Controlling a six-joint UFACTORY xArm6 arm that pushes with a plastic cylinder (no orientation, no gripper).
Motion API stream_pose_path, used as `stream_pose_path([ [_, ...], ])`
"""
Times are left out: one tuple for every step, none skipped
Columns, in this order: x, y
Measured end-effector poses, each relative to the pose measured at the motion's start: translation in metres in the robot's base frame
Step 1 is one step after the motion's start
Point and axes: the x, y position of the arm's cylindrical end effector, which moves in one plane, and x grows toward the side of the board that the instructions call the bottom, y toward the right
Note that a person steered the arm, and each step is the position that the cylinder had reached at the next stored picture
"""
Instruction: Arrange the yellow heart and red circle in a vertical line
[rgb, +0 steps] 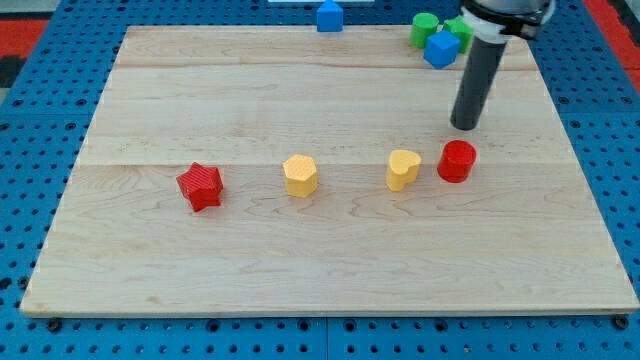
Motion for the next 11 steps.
stream_pose_path([
  [0.038, -0.012],
  [0.050, -0.031],
  [0.058, -0.063],
  [0.058, -0.063],
  [0.058, -0.073],
  [0.057, -0.077],
  [0.055, -0.049],
  [0.038, 0.028],
  [0.082, 0.057],
  [0.122, 0.050],
  [0.080, -0.003],
])
